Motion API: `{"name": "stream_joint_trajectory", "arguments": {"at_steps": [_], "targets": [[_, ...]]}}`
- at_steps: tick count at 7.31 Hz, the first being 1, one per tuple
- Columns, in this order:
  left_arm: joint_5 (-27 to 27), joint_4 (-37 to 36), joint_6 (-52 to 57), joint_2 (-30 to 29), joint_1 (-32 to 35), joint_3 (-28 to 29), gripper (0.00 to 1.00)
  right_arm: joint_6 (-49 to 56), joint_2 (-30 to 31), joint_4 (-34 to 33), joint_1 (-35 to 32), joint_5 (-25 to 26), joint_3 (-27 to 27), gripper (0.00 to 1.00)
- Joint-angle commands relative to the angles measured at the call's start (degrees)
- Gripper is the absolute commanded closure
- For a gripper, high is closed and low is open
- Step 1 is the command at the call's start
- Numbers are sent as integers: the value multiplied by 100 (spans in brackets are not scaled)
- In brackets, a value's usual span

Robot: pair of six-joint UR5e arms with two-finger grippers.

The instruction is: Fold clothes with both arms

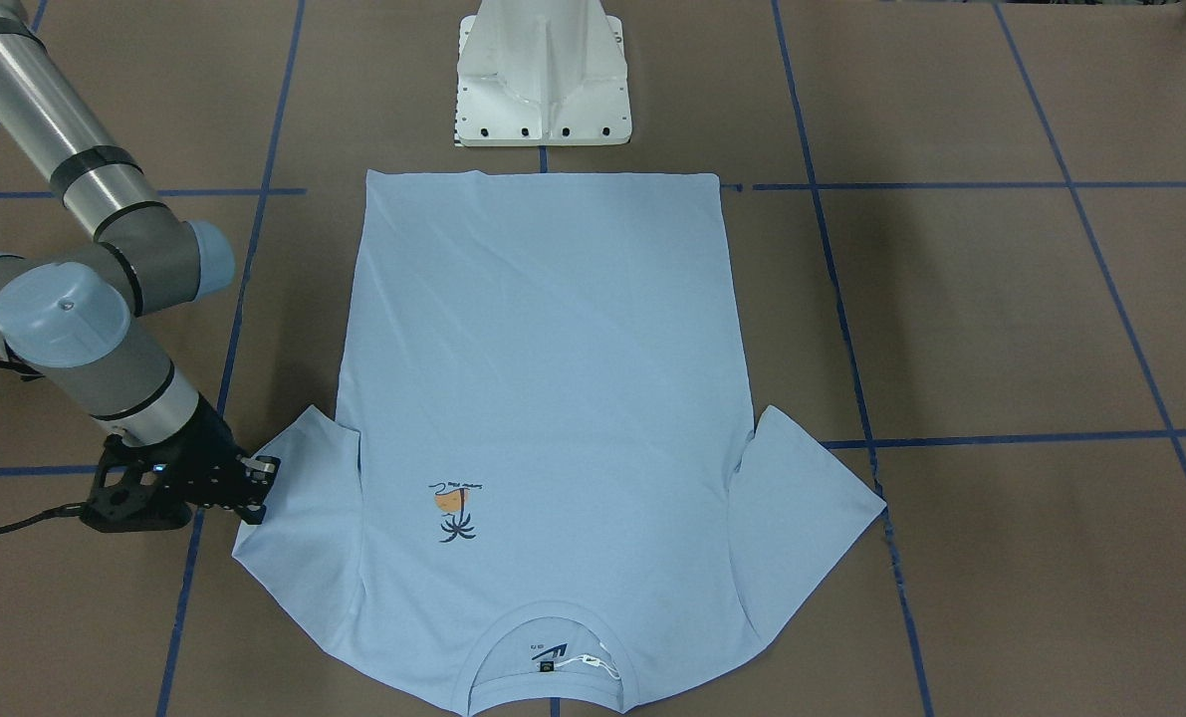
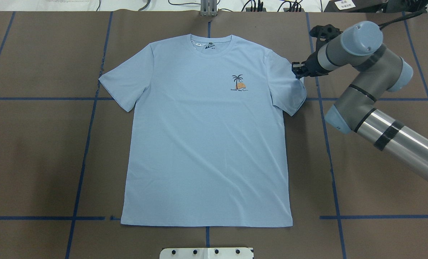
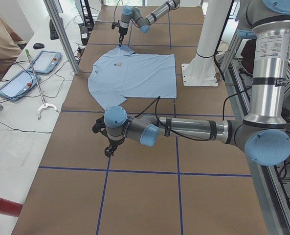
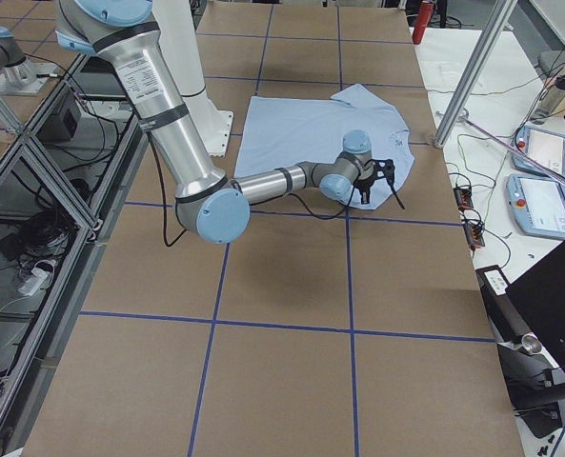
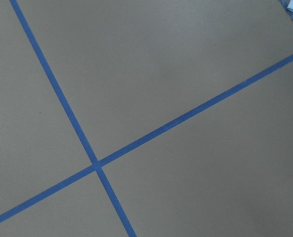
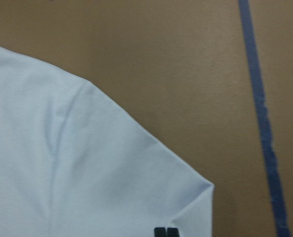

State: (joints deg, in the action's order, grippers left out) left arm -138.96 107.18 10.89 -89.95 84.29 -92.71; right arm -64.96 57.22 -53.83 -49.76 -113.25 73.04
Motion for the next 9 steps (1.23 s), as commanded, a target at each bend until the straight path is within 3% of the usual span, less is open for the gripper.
{"name": "stream_joint_trajectory", "arguments": {"at_steps": [1,4,5,6,8,9], "targets": [[0,-21,-8,4,0,-72,0,-1182,-1130,-879,439,319,-35,100],[-88,-21,-43,4,0,-116,0,-1247,-1546,-902,520,576,-745,100],[-79,31,-739,-83,-18,-116,0,-1204,-1556,-736,537,768,-782,68],[-70,423,-1660,-354,-287,-64,0,-1203,-1556,-517,581,857,-808,1],[296,1011,-4302,-1108,-1434,-11,0,-1299,-1312,-453,617,866,-189,0],[734,1138,-5193,-1591,-1772,120,0,-1413,-744,-479,652,875,703,0]]}}
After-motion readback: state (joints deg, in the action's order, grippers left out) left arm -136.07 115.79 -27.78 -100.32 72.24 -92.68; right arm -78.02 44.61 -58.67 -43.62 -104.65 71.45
